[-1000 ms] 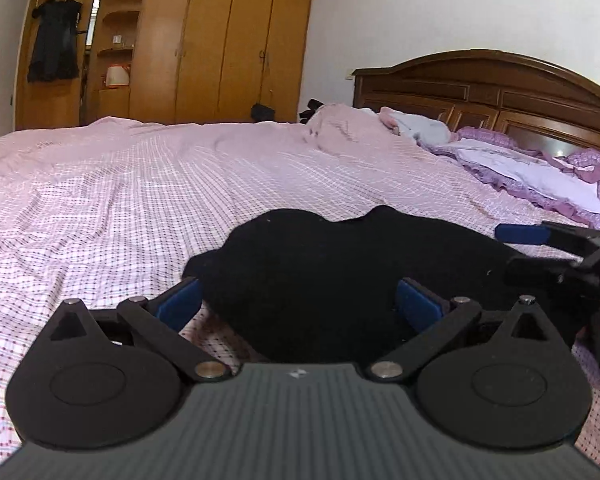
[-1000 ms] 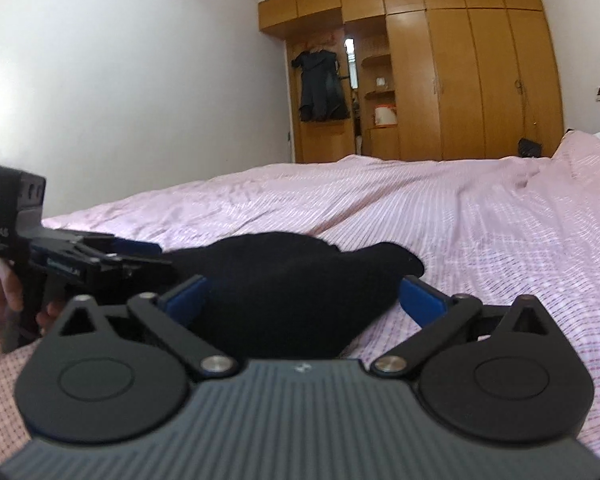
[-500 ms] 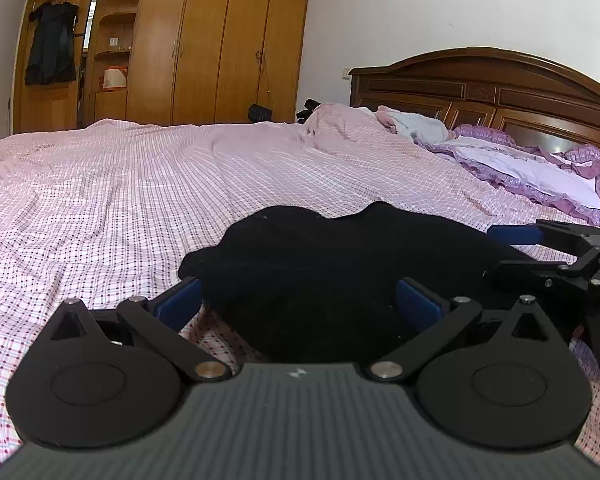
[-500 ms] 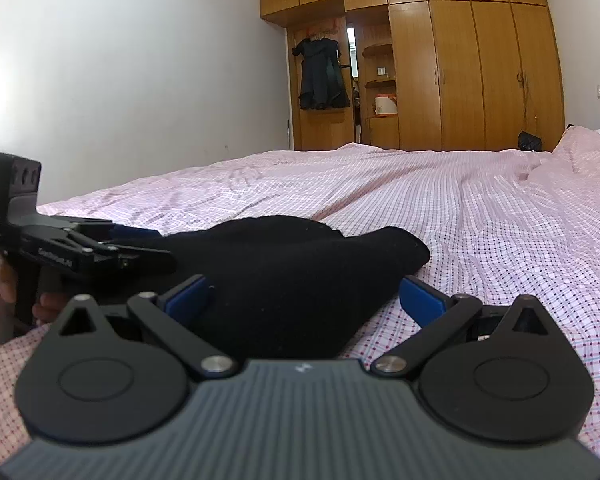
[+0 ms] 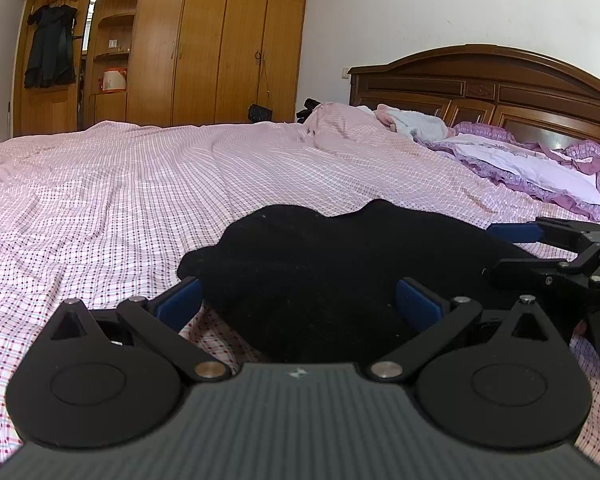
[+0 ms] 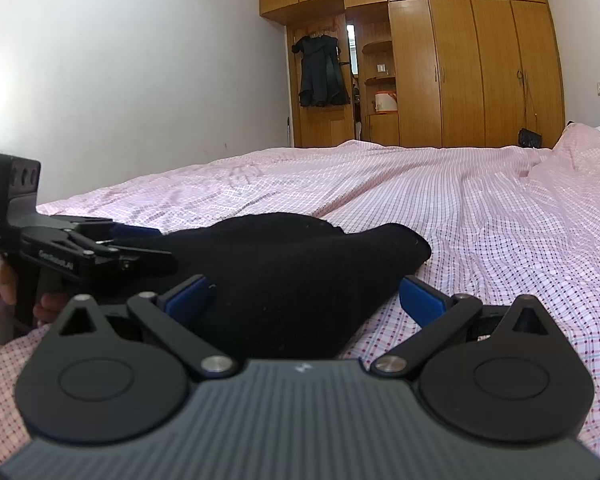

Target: Fold small clothes

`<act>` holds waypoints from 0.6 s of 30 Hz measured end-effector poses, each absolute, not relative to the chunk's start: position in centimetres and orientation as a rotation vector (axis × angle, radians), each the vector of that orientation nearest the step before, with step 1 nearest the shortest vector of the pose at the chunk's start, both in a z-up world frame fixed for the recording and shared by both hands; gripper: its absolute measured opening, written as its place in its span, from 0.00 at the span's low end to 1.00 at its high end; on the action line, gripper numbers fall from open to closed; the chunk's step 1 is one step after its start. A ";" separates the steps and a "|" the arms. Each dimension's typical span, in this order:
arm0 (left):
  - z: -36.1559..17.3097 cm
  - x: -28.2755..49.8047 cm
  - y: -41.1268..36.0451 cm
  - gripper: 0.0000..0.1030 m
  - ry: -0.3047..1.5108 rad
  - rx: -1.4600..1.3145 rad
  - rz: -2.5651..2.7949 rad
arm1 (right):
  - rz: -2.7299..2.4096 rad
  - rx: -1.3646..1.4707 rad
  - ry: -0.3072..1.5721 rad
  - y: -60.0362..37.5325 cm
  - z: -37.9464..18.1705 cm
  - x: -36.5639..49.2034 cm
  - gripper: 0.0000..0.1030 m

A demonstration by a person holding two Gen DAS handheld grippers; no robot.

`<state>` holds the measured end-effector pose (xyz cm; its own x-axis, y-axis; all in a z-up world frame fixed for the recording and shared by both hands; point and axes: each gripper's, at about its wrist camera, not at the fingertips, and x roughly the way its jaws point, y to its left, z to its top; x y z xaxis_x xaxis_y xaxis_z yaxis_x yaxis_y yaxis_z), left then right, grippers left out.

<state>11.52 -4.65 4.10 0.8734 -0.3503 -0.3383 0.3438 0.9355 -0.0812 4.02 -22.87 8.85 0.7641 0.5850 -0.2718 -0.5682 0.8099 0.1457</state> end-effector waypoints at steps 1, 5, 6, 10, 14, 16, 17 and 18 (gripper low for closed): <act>4.1 11.5 -4.6 1.00 0.357 -0.019 -0.363 | 0.627 0.056 0.314 -22.9 8.8 4.0 1.00; 4.1 11.5 -4.6 1.00 0.357 -0.018 -0.363 | 0.627 0.055 0.314 -22.9 8.9 4.0 1.00; 4.1 11.5 -4.6 1.00 0.357 -0.019 -0.363 | 0.627 0.055 0.314 -22.9 8.9 4.0 1.00; 4.1 11.5 -4.7 1.00 0.357 -0.018 -0.362 | 0.627 0.055 0.314 -22.9 8.9 4.0 1.00; 4.0 11.5 -4.6 1.00 0.358 -0.018 -0.363 | 0.626 0.053 0.317 -22.9 8.8 4.1 1.00; 4.1 11.5 -4.6 1.00 0.358 -0.018 -0.363 | 0.626 0.053 0.318 -22.9 8.8 4.1 1.00; 4.1 11.5 -4.6 1.00 0.358 -0.018 -0.363 | 0.626 0.053 0.318 -22.9 8.8 4.1 1.00; 4.1 11.5 -4.6 1.00 0.358 -0.018 -0.363 | 0.626 0.053 0.317 -22.9 8.8 4.0 1.00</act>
